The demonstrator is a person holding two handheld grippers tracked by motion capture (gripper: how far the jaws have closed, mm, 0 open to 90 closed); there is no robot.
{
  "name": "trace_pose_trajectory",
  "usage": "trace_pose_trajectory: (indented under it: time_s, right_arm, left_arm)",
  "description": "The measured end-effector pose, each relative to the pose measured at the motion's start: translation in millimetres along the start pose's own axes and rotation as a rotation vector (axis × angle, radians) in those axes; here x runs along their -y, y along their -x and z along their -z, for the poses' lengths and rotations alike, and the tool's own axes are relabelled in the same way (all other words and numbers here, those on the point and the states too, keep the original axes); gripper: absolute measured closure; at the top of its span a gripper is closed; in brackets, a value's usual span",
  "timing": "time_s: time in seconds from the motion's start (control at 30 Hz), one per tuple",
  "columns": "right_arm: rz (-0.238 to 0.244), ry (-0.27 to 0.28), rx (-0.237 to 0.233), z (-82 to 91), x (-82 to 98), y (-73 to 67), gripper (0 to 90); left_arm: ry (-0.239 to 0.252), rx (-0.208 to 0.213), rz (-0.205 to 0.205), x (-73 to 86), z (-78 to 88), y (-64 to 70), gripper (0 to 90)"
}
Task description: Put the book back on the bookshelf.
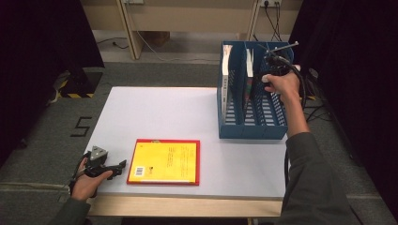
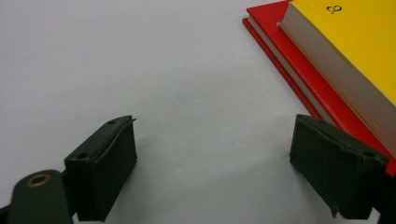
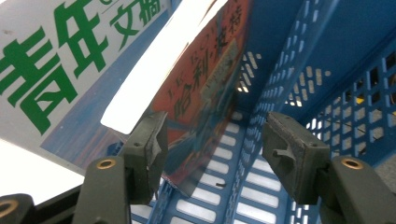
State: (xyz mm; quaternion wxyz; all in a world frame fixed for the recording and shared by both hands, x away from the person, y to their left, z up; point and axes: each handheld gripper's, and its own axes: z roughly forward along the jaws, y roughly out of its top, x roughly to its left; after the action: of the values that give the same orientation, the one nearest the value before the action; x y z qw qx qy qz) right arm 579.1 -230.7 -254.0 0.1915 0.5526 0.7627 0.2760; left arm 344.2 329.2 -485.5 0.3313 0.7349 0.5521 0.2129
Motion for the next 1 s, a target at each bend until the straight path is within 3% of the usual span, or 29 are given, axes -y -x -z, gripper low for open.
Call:
trace_pose_trajectory:
  time_s: [0.43,0.63,0.7,0.93,1.0]
  right_arm:
    - [-0.034,0.023,-0.016,15.7,3.7,5.7,37.0]
    - [-0.016,0.033,0.005,24.2,6.3,4.7,35.8]
    - [-0.034,0.073,-0.014,32.6,12.0,3.4,31.7]
    - [-0.052,0.12,-0.058,43.3,27.1,0.8,26.9]
    - [-0.055,0.134,-0.089,48.1,38.1,-3.1,24.0]
  left_arm:
    - [-0.001,0.0,0.0,0.1,0.2,0.0,13.5]
    - [-0.001,0.0,0.0,0.2,0.2,-0.1,13.5]
    - [0.0,0.0,0.0,0.2,0.2,-0.1,13.5]
    - [0.002,0.0,0.0,0.3,0.0,0.0,13.5]
    - [0.002,0.0,-0.001,0.3,0.0,-0.1,13.5]
